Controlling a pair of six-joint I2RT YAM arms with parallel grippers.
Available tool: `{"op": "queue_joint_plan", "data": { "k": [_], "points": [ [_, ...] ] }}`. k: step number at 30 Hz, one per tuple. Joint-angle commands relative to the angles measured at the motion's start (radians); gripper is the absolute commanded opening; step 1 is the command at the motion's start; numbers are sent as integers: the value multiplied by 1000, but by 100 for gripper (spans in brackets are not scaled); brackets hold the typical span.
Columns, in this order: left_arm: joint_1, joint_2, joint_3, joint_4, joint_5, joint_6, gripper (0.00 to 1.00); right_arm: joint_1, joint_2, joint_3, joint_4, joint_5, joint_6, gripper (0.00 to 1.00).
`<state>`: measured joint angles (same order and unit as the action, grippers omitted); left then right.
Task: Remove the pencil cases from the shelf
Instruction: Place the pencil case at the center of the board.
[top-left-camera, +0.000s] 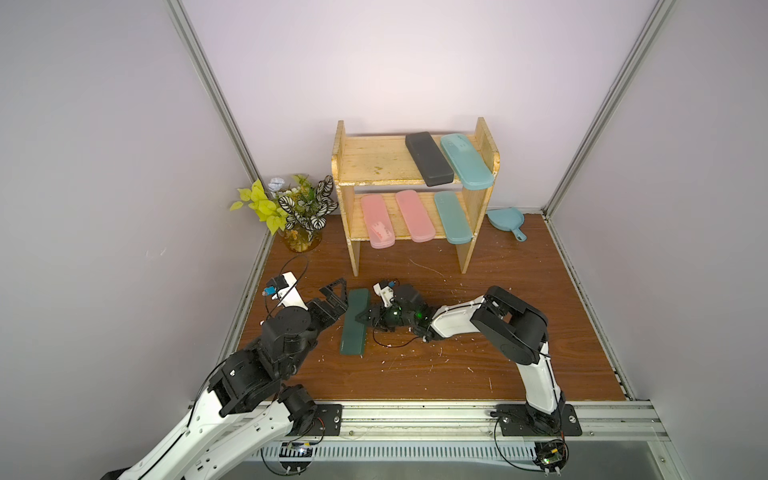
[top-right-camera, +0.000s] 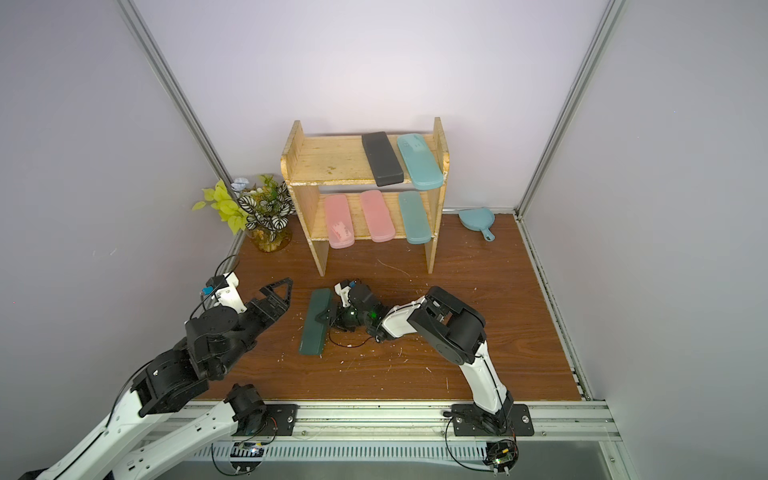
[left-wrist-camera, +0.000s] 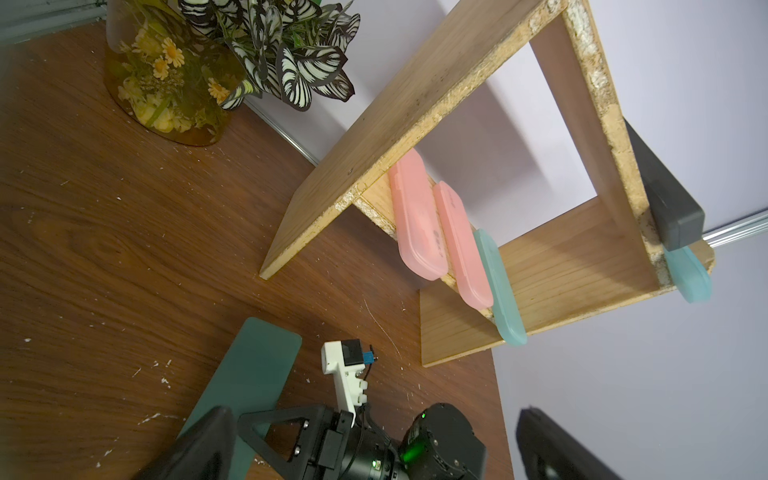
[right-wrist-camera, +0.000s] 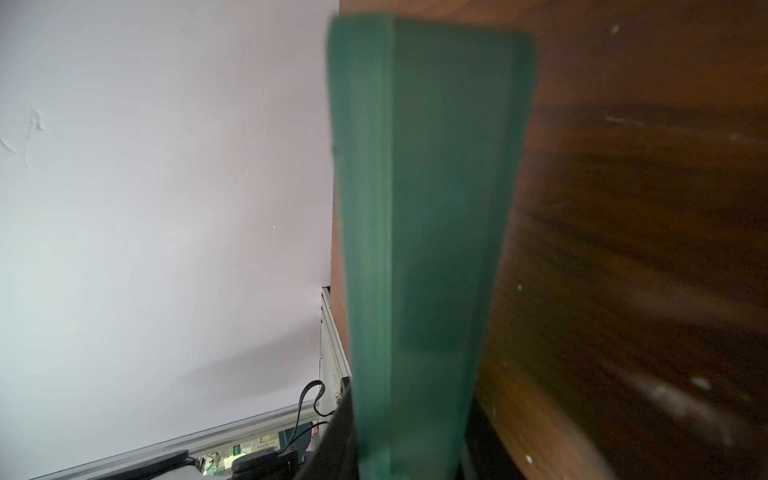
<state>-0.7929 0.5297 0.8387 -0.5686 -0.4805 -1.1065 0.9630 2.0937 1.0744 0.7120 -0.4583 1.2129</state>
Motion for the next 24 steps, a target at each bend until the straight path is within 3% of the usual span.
{"op": "queue_joint_plan", "data": {
  "k": [1, 8, 15, 24],
  "points": [
    [-6, 8, 17, -18, -24, 29, 99, 4, -8, 52, -16, -40, 13, 26],
    [-6, 13, 10, -19, -30, 30, 100, 0, 24, 107, -102, -58, 8, 33],
    [-6, 16, 13, -16, -41, 32, 100, -12, 22, 124, -145, -56, 7, 53],
    [-6, 124, 119, 19, 1, 121, 99, -47, -85, 81, -243, -30, -54, 69]
  ]
}}
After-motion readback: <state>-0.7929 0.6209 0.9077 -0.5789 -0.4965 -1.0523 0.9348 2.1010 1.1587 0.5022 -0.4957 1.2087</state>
